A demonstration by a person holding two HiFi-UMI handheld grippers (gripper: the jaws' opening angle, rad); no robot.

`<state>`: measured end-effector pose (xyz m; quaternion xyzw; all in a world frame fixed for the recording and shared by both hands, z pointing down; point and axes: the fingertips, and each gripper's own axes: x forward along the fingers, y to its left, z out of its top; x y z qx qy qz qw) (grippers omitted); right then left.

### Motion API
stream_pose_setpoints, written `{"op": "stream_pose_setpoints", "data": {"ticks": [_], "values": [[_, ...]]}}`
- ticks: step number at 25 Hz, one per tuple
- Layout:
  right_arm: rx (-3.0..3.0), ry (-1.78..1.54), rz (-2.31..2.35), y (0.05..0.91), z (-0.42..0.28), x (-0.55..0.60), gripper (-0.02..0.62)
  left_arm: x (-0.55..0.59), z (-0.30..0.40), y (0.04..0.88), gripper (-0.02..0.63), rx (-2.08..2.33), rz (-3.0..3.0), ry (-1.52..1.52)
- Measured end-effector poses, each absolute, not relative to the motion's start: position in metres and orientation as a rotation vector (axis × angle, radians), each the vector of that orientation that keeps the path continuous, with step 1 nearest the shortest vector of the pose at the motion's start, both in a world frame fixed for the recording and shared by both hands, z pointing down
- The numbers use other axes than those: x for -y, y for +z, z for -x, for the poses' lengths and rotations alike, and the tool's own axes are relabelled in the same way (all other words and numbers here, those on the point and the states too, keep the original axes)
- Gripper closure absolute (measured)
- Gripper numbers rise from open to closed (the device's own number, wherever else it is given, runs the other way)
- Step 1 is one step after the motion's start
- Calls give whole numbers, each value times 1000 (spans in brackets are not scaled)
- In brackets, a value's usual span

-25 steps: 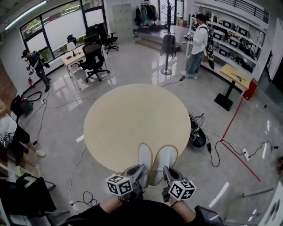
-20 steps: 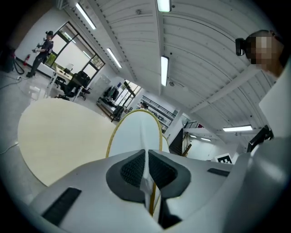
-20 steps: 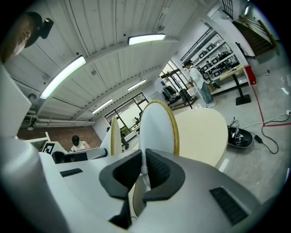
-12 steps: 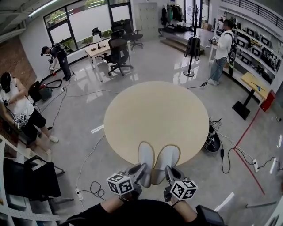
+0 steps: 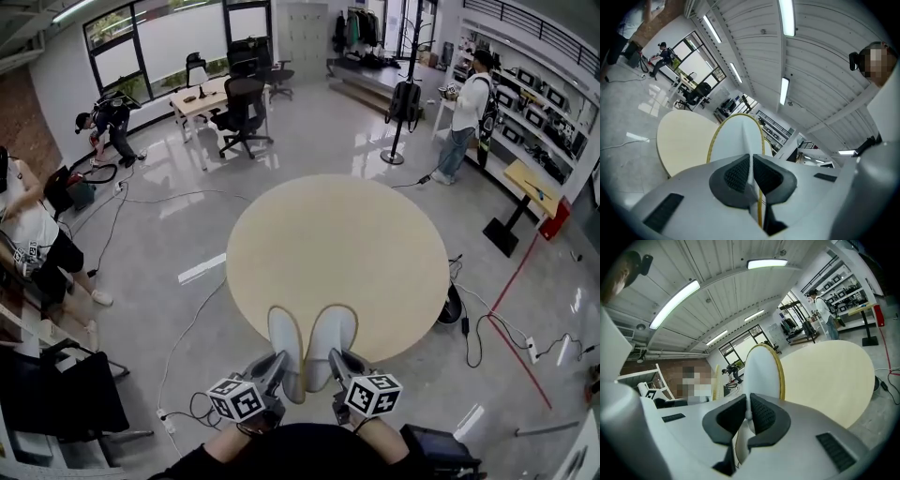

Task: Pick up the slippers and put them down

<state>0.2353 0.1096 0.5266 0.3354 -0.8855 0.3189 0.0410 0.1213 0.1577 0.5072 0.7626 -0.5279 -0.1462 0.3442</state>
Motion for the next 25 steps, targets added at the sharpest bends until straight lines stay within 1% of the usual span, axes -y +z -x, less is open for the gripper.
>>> {"op": "stream_pose_setpoints", "data": {"ticks": [3,8,11,17,25], "values": [[2713,949,-1006,526,-178,-111,566,-162,-63,505,575,1394,-1972,-410],[2685,927,-933,531,-57,-122,566,-177,51,508,577,1414,-1939,-452],[2680,915,-869,534,3,-126,566,-187,109,512,577,1451,-1904,-486],[2671,881,-695,539,96,-138,566,-216,196,525,577,1559,-1776,-556],[2654,916,-461,566,195,-137,566,-234,281,549,577,1705,-1622,-607]]}}
